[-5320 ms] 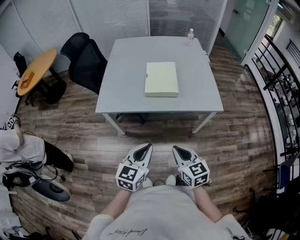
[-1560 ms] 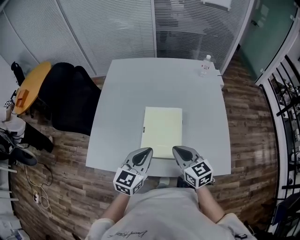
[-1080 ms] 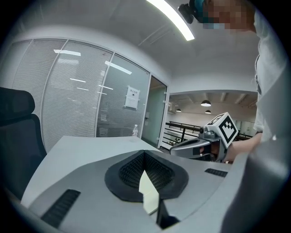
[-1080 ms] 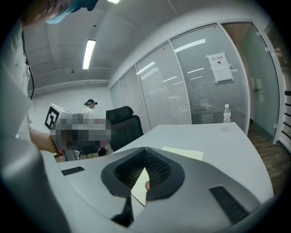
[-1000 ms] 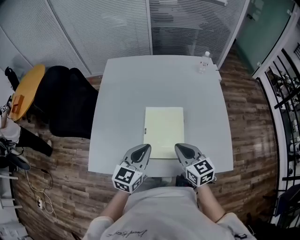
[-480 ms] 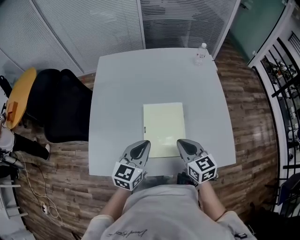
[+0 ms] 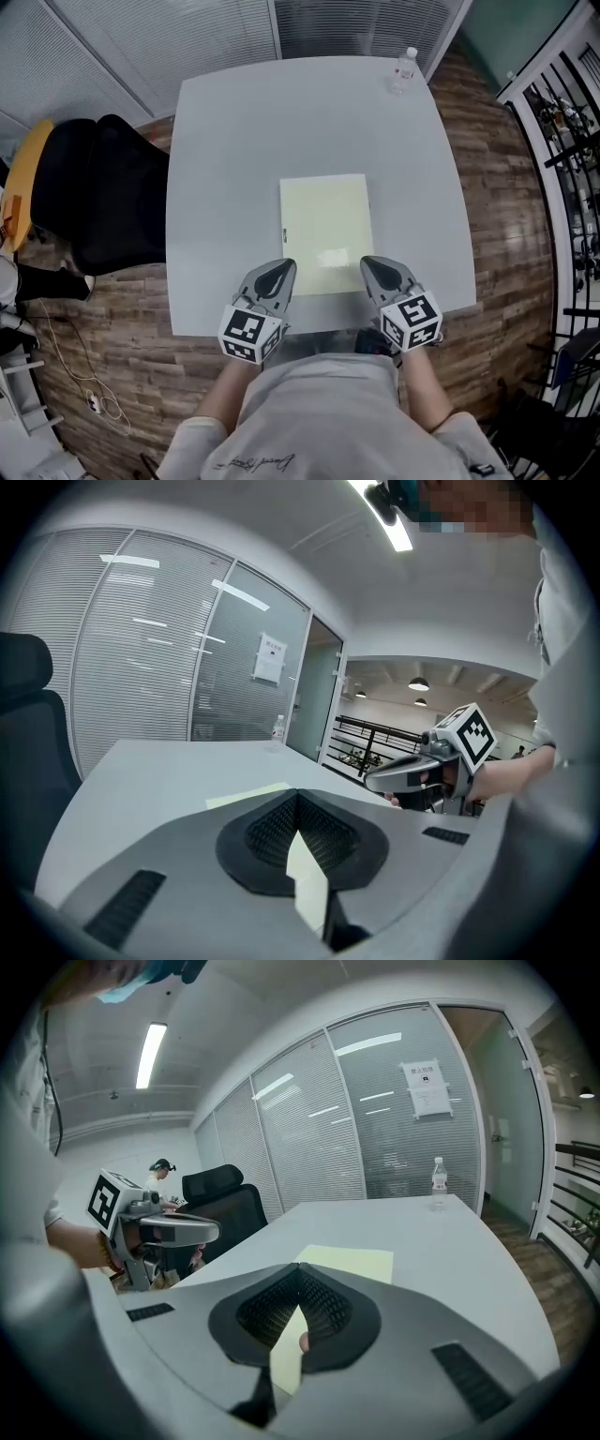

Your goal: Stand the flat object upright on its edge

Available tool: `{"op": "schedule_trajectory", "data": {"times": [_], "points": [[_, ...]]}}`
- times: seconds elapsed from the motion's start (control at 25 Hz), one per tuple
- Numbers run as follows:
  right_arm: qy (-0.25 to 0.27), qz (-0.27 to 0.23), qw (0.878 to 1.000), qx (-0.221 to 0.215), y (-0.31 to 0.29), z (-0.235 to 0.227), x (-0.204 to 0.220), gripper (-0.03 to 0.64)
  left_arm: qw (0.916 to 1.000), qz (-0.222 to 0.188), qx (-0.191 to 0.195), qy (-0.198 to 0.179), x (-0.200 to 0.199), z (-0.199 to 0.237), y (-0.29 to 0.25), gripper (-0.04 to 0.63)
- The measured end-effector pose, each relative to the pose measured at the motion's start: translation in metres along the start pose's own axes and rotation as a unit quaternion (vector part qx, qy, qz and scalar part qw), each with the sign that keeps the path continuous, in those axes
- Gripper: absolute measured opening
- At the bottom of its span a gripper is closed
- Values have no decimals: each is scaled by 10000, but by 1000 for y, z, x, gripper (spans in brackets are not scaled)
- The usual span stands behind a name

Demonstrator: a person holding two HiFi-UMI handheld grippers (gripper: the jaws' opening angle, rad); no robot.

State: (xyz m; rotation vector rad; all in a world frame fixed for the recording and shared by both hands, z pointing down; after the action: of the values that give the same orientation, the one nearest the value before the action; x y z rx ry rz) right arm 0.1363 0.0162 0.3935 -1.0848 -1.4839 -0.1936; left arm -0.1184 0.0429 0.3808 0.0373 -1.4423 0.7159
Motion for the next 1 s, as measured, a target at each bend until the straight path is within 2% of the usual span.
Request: {"op": "schedule_trajectory", "data": {"times": [1.0], "points": [[-245, 632, 9973, 295, -17, -27, 40, 25, 9964, 799, -88, 273, 47, 14, -18, 12]]}}
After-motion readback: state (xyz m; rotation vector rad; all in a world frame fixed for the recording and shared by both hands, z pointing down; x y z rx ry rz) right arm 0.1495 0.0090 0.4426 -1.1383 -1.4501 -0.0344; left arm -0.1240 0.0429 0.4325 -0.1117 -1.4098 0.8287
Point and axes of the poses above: the fingertips, and each gripper's own axes: y backward along the fingers, z to its left, x out of its underside, the point moved 10 cm from there along y, backward along the fingers, and after that the axes turned 5 degrees about -x, right-handed, at the moved point
